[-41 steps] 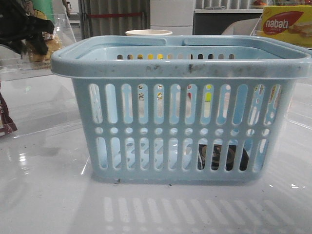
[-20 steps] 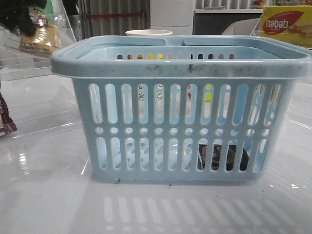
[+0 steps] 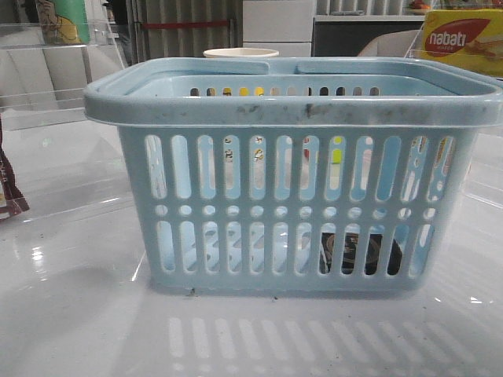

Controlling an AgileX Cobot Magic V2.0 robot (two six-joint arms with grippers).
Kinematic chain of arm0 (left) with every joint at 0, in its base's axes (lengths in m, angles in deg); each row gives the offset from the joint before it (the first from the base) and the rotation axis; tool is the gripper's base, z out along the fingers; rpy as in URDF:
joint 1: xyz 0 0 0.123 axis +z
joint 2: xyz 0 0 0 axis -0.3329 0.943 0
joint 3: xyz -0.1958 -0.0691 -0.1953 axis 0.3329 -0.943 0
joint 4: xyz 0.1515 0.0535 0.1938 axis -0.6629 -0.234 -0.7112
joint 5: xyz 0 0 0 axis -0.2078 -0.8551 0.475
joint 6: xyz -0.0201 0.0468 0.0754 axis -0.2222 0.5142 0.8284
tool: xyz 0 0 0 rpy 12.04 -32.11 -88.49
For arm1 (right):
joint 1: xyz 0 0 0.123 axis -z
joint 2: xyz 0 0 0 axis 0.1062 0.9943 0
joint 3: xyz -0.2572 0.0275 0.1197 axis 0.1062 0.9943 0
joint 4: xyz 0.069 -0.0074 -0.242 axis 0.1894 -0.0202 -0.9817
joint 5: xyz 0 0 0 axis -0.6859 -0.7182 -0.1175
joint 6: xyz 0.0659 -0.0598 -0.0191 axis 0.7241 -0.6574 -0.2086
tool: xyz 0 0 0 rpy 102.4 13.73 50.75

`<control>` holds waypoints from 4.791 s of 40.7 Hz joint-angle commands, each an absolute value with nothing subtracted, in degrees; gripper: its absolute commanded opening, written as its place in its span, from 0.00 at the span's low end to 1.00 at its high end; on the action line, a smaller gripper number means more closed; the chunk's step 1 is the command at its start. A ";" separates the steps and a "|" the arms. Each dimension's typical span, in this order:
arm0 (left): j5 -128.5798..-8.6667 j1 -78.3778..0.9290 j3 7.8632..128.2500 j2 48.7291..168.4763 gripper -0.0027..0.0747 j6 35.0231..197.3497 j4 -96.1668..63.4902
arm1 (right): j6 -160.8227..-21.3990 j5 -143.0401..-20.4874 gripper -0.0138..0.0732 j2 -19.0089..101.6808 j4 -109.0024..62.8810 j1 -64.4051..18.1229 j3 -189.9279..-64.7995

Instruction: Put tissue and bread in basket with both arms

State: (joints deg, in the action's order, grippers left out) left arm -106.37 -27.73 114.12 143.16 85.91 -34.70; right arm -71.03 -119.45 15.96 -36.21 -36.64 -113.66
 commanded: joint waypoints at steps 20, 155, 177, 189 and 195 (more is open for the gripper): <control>-95.62 -52.17 96.49 133.54 0.15 87.25 -33.35 | -71.72 -115.52 0.77 16.01 -36.40 -36.72 -115.19; -100.32 -54.99 55.78 84.93 0.15 74.13 -47.58 | -67.74 -122.20 0.19 16.01 -38.92 -36.45 -115.19; -96.80 -45.96 49.07 78.40 0.15 74.31 -48.88 | -67.74 -122.62 0.19 16.01 -38.95 -36.45 -115.19; -78.21 -35.97 36.98 64.38 0.15 74.31 -47.95 | -67.74 -122.62 0.19 16.01 -39.01 -36.45 -115.19; -70.66 -32.77 27.99 58.38 0.15 74.31 -46.13 | -67.74 -122.62 0.19 16.01 -39.01 -36.45 -115.19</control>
